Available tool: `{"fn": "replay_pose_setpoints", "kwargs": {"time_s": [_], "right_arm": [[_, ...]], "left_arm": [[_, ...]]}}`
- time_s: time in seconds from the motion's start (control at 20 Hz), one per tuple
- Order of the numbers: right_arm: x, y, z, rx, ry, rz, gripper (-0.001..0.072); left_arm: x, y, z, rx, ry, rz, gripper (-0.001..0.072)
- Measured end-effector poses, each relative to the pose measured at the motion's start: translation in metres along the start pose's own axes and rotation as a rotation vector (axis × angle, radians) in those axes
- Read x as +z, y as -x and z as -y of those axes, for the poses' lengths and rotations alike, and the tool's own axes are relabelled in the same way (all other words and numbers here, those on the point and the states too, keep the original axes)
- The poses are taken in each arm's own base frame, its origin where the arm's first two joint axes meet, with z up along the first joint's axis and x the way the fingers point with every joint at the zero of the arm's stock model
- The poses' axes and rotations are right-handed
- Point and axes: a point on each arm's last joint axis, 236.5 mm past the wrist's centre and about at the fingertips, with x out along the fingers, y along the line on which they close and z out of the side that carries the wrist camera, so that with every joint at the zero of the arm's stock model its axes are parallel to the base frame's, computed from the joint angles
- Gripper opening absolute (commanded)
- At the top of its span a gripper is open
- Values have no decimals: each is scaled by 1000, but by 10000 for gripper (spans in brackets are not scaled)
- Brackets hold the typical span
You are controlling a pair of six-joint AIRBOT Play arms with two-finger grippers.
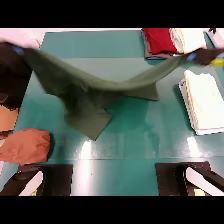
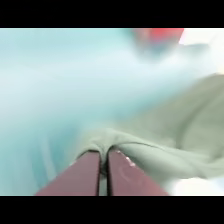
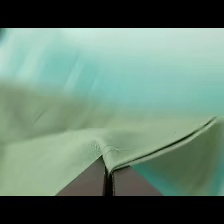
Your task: Fold the shirts.
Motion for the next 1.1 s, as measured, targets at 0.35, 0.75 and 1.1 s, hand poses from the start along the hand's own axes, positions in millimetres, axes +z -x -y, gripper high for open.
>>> {"fn": "replay_pose_setpoints", "kwargs": {"time_s": [0.35,0.75,1.1], "right_arm": [[97,157,-77,-209,265,378,19],[89,127,-16,-209,94,222,19],[-47,-44,112,-183,-192,-334,19]], "left_arm": [[128,145,102,-12,-194,436,27],[99,55,20,78,-40,204,29],[-99,-140,-112,86,323,-400,29]]}}
